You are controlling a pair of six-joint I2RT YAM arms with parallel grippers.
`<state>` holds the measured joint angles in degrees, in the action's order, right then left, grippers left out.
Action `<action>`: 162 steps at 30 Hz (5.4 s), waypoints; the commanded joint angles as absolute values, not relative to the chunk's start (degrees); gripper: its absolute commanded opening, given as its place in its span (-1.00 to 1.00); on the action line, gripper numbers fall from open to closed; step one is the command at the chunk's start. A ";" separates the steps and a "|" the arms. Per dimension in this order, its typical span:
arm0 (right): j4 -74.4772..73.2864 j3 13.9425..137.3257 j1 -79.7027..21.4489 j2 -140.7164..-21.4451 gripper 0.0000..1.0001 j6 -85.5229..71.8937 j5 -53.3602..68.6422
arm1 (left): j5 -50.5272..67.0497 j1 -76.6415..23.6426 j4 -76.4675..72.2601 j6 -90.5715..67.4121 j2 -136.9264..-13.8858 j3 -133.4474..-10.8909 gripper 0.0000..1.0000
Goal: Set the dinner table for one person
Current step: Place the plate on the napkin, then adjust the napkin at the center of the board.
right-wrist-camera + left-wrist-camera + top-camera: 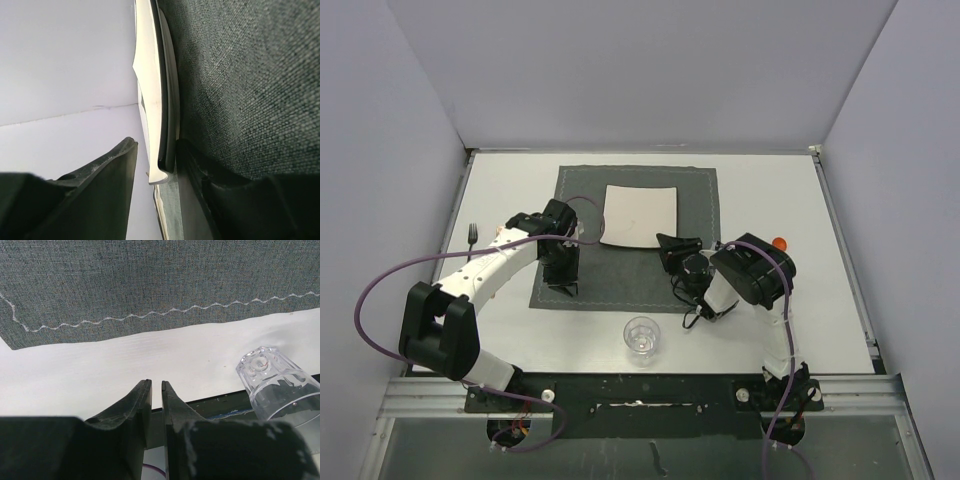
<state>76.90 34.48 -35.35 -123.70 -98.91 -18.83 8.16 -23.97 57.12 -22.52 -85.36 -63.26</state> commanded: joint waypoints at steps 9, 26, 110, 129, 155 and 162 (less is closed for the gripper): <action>60.72 35.34 -36.10 -117.00 -0.16 -98.66 -18.10 | 8.52 -24.08 55.01 -23.18 -85.96 -64.45 -0.73; 9.95 48.65 -34.98 -95.38 0.02 -87.21 -17.38 | 8.85 -23.82 54.23 -23.38 -85.36 -63.44 -0.73; -35.26 38.54 -25.19 -84.31 -1.00 -41.49 -8.42 | 2.52 -21.47 45.01 -47.32 -99.59 -51.61 -1.00; -38.47 36.23 -24.06 -78.12 -1.00 -41.96 -7.30 | 2.05 -22.26 46.68 -48.07 -96.94 -50.47 -1.00; -41.57 33.84 -26.06 -74.03 -1.00 -46.53 -7.53 | 0.88 -22.17 50.50 -48.48 -91.95 -49.48 -1.00; -42.14 34.02 -26.39 -73.05 -1.00 -46.90 -7.91 | 0.45 -22.17 51.15 -48.65 -90.46 -48.97 -1.00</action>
<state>-36.21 35.40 -26.09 -74.02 -47.18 -4.99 4.54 -22.09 49.23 -48.56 -92.58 -49.87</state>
